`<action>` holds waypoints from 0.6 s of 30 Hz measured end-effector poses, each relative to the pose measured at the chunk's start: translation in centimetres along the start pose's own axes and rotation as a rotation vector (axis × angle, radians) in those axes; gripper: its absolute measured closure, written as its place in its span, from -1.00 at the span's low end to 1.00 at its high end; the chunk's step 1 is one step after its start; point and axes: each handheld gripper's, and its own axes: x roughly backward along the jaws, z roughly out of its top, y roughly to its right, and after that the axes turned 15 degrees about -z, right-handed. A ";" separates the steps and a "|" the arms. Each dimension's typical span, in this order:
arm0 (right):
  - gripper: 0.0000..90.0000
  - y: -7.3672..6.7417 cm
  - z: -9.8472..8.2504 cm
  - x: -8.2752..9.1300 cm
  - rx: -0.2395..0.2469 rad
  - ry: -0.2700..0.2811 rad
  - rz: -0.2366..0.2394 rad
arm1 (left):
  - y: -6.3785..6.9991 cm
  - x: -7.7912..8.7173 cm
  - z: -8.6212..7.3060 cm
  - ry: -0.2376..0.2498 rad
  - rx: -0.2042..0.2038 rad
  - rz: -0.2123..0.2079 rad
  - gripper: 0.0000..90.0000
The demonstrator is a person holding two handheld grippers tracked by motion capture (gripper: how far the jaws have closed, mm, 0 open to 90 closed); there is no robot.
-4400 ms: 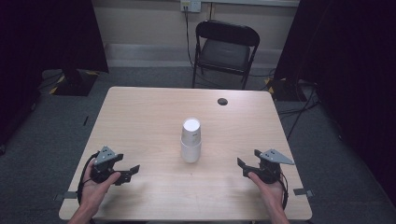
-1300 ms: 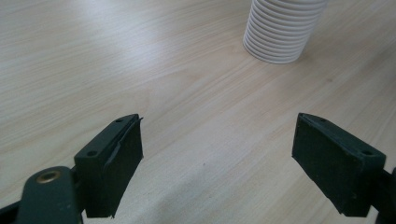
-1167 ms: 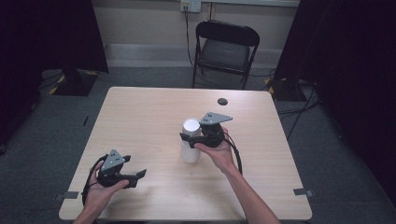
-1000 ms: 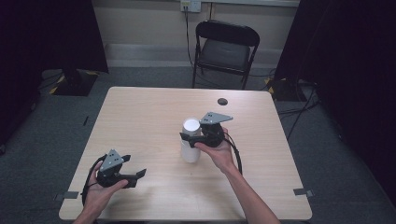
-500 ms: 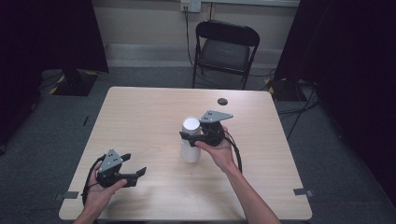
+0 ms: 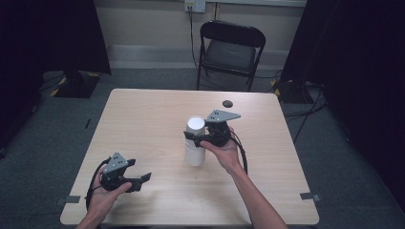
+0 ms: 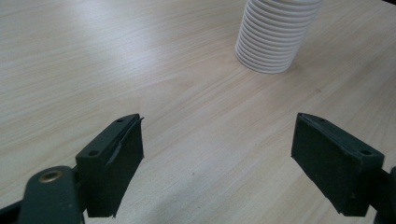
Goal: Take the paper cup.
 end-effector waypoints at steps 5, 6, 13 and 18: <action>-0.32 0.1 0.7 0.3 -0.006 0.013 0.006 | 0.0 -0.1 0.1 0.013 0.011 -0.008 -0.59; -0.32 0.2 0.9 0.4 -0.012 0.021 0.010 | 0.1 -0.1 0.1 0.014 0.004 -0.004 -0.59; -0.31 0.4 1.3 0.6 -0.029 0.032 0.013 | 0.3 -0.4 0.1 0.005 -0.016 -0.006 -0.59; -0.30 0.4 1.6 0.7 -0.037 0.040 0.014 | 0.5 -0.5 0.1 0.015 -0.026 -0.003 -0.60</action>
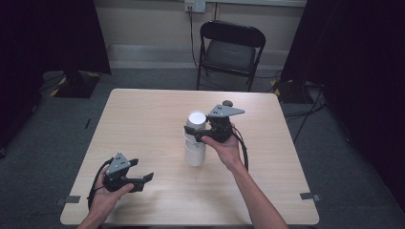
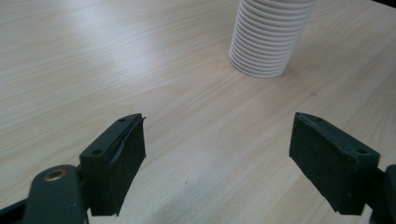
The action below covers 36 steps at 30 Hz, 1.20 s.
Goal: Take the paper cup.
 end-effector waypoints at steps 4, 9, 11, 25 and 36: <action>-0.30 -0.3 0.4 0.1 0.009 0.006 0.000 | 0.1 0.0 0.0 0.003 -0.017 0.006 -0.60; -0.30 -0.2 0.9 0.3 0.002 0.017 -0.005 | 0.3 -0.2 -0.1 -0.009 -0.034 -0.005 -0.59; -0.30 -0.1 1.1 0.4 -0.003 0.026 -0.008 | 0.3 -0.2 -0.1 -0.013 -0.038 -0.003 -0.59; -0.30 0.1 2.4 1.1 -0.018 0.062 -0.016 | 0.3 -0.1 -0.1 -0.003 -0.053 -0.008 -0.58; -0.30 -0.1 3.5 2.1 -0.023 0.100 -0.021 | 0.0 -0.1 -0.1 -0.003 -0.014 -0.007 -0.58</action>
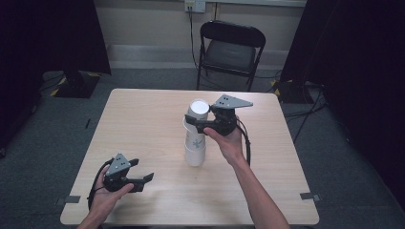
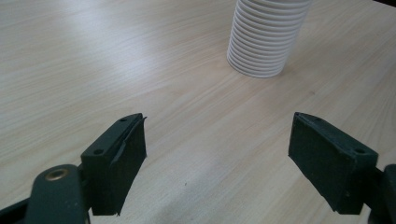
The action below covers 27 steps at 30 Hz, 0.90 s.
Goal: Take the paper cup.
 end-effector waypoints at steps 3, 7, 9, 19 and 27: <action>-0.30 -0.1 0.4 0.5 0.000 0.016 -0.002 | 0.0 0.0 0.0 0.000 0.001 -0.002 -0.58; -0.30 0.1 0.5 1.0 -0.001 0.015 -0.006 | -0.1 -0.1 0.0 -0.014 0.022 -0.009 -0.58; -0.30 0.2 0.5 1.4 0.000 0.019 -0.012 | -0.1 0.0 0.0 -0.012 0.025 -0.008 -0.58; -0.30 1.1 0.2 4.1 -0.004 0.024 -0.051 | 0.0 -0.1 0.0 -0.019 0.029 0.003 -0.61; -0.30 2.1 -1.3 6.4 -0.027 0.003 -0.079 | 0.2 -0.3 0.2 -0.022 0.032 0.000 -0.61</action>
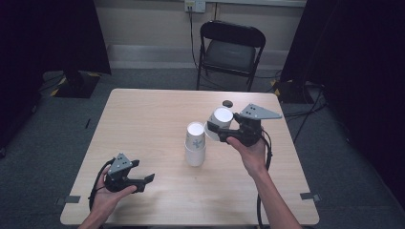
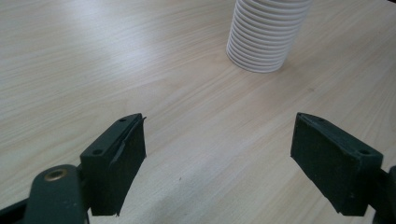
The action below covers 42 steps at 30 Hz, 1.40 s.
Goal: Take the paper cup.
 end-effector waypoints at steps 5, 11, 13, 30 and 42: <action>-0.30 0.3 -1.4 0.7 -0.002 -0.036 -0.002 | 0.4 -0.4 0.4 -0.017 0.000 -0.027 -0.58; -0.30 0.0 -3.2 1.1 -0.004 -0.088 0.022 | 0.8 -0.4 1.0 0.007 -0.014 -0.050 -0.58; -0.30 -0.2 -3.6 1.1 -0.004 -0.104 0.024 | 1.2 -0.5 1.3 0.012 -0.041 -0.052 -0.57; -0.29 -3.0 -5.7 0.6 -0.014 -0.198 0.108 | 4.2 -4.5 5.2 0.036 -0.147 -0.139 -0.43; -0.29 -4.6 -7.7 -0.2 -0.045 -0.222 0.141 | 4.9 -5.2 4.4 0.052 -0.147 -0.145 -0.27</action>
